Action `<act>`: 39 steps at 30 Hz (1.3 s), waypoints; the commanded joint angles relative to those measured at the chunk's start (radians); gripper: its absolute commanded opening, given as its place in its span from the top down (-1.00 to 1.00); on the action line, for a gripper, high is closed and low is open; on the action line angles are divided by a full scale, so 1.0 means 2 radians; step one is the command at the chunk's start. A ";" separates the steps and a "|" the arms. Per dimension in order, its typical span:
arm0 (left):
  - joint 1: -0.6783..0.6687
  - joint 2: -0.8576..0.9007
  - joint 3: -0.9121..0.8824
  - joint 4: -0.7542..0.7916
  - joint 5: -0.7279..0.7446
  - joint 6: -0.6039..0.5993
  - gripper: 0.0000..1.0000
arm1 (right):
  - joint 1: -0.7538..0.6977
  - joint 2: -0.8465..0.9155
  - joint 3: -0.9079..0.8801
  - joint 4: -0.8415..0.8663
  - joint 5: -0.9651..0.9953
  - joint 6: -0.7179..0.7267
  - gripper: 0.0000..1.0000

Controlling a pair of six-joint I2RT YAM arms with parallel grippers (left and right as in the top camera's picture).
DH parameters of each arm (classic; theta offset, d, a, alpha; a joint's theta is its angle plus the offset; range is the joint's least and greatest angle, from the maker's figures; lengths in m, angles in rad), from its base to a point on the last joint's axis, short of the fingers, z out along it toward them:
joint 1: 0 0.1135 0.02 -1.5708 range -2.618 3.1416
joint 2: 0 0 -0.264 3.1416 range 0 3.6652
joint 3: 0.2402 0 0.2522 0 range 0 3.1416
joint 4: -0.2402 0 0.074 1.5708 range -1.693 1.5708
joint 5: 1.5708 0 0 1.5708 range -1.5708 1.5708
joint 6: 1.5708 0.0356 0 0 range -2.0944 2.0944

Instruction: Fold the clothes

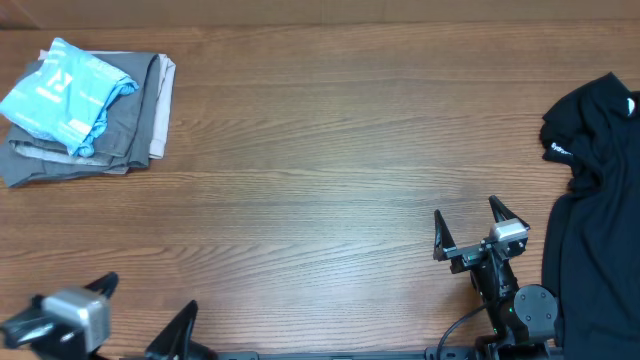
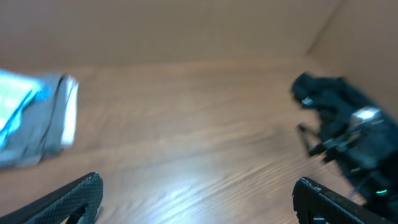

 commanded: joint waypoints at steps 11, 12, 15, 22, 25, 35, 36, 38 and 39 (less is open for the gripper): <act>0.098 -0.210 -0.443 0.339 0.020 -0.002 -1.00 | -0.001 -0.005 -0.005 0.002 0.003 -0.002 -1.00; 0.109 -0.224 -0.496 0.404 0.020 -0.002 -1.00 | -0.001 -0.005 -0.005 0.002 0.003 -0.002 -1.00; 0.120 -0.244 -0.573 0.496 0.023 -0.005 -0.99 | -0.001 -0.005 -0.005 0.002 0.003 -0.002 -1.00; 0.123 -0.296 -0.702 0.640 0.023 -0.007 -1.00 | -0.001 -0.005 -0.005 0.002 0.003 -0.002 -1.00; 0.124 -0.300 -0.737 0.684 0.018 -0.005 -1.00 | -0.001 -0.005 -0.005 0.002 0.003 -0.002 -1.00; 0.139 -0.300 -0.814 0.750 0.018 -0.002 -1.00 | -0.001 -0.005 -0.005 0.002 0.003 -0.002 -1.00; 0.140 -0.300 -0.821 0.750 0.018 0.007 -1.00 | -0.001 -0.005 -0.005 0.002 0.003 -0.002 -1.00; 0.140 -0.300 -0.822 0.744 0.018 0.022 -1.00 | -0.001 -0.005 -0.005 0.002 0.003 -0.002 -1.00; 0.142 -0.300 -0.822 0.743 0.020 0.037 -1.00 | -0.001 -0.005 -0.005 0.002 0.003 -0.002 -1.00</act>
